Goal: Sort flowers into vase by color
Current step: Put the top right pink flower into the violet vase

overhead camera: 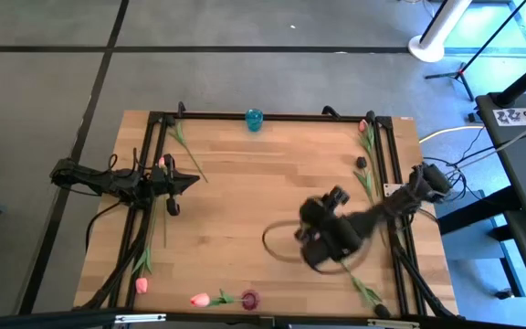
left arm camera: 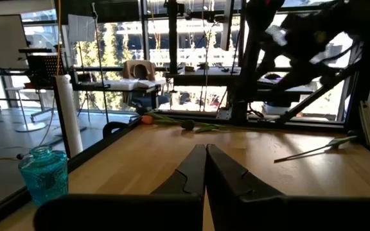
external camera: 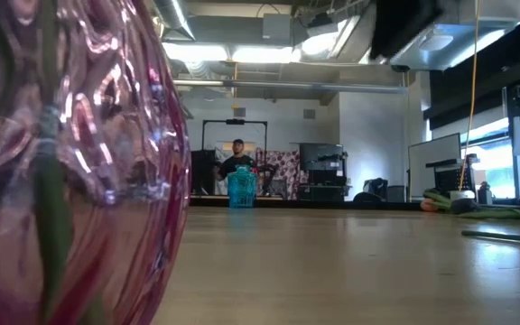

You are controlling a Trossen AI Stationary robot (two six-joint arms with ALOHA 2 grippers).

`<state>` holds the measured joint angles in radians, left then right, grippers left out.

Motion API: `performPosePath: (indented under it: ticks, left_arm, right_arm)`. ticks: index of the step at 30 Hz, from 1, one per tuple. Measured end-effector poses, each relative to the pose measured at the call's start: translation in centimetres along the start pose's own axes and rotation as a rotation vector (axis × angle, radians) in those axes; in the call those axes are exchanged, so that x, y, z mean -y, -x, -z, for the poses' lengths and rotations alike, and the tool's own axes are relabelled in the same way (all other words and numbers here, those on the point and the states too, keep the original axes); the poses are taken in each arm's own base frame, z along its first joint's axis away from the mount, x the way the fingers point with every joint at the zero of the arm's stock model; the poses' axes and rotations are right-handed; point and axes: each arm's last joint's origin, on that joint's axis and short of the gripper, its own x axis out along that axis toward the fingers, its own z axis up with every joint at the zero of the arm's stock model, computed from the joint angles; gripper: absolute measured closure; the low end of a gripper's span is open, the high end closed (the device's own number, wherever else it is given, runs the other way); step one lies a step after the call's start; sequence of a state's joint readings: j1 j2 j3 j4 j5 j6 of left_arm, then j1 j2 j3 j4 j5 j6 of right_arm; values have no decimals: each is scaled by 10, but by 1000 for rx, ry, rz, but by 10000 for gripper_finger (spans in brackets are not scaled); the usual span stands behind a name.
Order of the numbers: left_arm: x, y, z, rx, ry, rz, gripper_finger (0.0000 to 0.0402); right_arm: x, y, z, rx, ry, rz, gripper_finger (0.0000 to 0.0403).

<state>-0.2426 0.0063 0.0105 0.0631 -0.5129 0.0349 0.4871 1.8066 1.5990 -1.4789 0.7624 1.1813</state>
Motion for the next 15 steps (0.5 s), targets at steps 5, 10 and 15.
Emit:
performPosePath:
  ticks: [5, 10, 15]
  left_arm:
    - [0, 0, 0, 0, 0, 0, 398]
    - [0, 0, 0, 0, 0, 0, 398]
    - [0, 0, 0, 0, 0, 0, 398]
  right_arm:
    - [42, -61, 0, -246, -12, 160, 173]
    - [97, -122, 13, -436, -83, 248, 173]
    - [148, -182, 25, -565, -239, 228, 173]
